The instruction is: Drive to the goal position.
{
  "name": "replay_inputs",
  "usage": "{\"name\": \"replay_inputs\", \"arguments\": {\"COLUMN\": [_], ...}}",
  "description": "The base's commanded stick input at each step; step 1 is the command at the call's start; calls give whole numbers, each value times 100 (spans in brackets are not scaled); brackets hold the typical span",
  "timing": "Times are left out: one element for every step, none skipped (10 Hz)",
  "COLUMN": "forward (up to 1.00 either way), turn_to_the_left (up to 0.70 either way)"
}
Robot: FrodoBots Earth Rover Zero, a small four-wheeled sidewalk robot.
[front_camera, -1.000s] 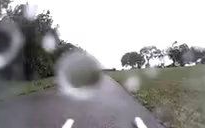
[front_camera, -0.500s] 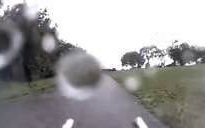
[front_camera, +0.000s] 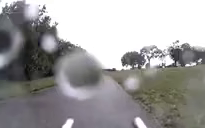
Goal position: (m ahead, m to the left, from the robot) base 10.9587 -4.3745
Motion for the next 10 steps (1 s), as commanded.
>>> {"name": "replay_inputs", "arguments": {"forward": [70, -23, -70, -70, -20, 70, 70, 70, 70, 70], "turn_to_the_left": [0, 0, 0, 0, 0, 0, 0, 0, 0, 0]}}
